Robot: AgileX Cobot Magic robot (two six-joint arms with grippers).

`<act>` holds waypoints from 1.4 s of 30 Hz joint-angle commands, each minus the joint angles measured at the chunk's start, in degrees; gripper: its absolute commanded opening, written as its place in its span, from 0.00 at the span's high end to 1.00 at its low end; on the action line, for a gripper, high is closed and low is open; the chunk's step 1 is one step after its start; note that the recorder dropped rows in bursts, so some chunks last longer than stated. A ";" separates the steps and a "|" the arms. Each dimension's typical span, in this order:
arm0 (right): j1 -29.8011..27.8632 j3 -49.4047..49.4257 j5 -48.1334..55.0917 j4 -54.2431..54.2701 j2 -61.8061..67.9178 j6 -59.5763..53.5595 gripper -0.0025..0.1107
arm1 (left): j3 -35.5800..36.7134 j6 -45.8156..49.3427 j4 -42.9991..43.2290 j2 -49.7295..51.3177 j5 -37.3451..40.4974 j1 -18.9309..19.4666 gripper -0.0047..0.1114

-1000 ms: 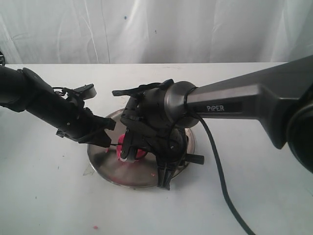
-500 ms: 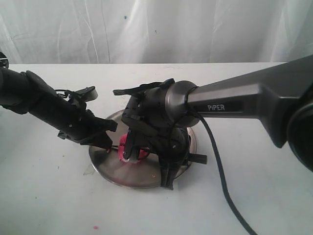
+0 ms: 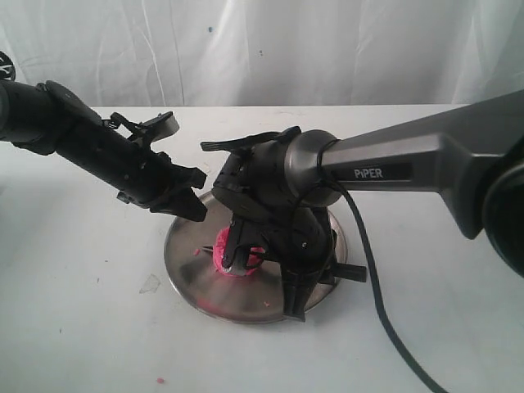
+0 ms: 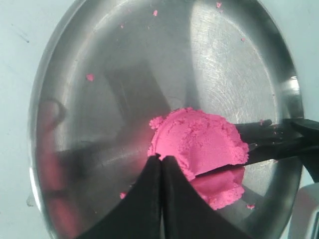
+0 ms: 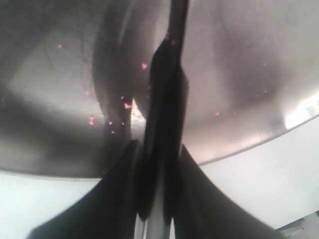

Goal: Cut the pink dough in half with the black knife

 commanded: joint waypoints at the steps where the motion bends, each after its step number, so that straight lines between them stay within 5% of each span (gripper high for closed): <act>1: -0.47 -0.11 1.18 2.12 0.07 -1.60 0.98 | -0.28 0.31 0.09 -0.19 1.67 -0.07 0.96; 19: -0.80 -4.08 3.19 11.49 0.07 -4.76 0.98 | -0.28 0.31 0.27 -0.19 1.33 -0.07 0.96; 30: -0.80 -4.08 3.19 2.30 2.04 -2.14 0.98 | -0.28 0.31 0.27 -0.19 1.07 -0.07 0.96; 42: -0.80 -2.77 3.19 5.24 1.91 -2.82 0.98 | -0.28 0.31 0.37 -0.19 0.50 -0.07 0.96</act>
